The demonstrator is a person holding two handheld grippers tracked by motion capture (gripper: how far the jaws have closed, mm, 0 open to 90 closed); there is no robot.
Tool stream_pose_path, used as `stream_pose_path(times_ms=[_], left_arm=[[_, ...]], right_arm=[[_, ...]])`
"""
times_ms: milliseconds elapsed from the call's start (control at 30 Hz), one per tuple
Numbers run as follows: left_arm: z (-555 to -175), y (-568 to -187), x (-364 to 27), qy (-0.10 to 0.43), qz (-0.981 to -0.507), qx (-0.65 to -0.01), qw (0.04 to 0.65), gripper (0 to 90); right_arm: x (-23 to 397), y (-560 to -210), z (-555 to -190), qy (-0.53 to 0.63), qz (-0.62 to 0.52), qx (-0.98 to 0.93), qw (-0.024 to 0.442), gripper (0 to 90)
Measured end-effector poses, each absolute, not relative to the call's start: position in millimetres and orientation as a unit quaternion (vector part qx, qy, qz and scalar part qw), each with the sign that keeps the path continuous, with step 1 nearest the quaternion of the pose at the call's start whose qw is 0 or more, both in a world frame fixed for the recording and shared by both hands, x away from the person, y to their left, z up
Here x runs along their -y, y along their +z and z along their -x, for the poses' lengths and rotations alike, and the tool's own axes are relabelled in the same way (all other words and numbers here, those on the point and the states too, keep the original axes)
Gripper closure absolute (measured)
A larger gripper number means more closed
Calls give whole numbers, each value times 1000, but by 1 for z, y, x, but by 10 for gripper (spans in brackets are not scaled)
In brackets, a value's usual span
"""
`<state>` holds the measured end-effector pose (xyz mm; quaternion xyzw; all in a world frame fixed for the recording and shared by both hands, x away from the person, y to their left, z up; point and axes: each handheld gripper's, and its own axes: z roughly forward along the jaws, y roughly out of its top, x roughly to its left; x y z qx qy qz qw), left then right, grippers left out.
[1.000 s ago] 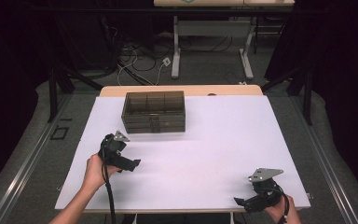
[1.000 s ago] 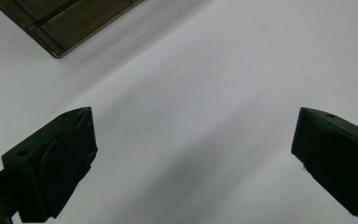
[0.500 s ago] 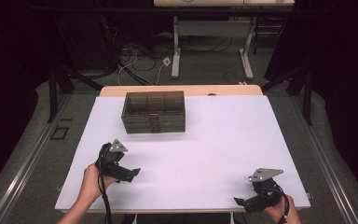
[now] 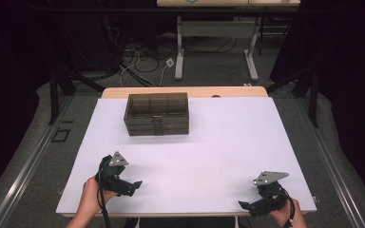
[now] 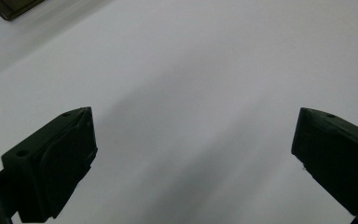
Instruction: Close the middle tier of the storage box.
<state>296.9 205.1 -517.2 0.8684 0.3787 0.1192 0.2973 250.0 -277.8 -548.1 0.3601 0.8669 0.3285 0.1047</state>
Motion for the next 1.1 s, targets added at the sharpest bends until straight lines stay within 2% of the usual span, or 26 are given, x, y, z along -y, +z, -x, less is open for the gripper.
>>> stream_pose_path(times_ms=[1100], left_arm=[[-271, -541, -215, 109, -867, -382, 302, 0]], right_arm=[[277, -549, -250, 326, -361, -868, 104, 22]])
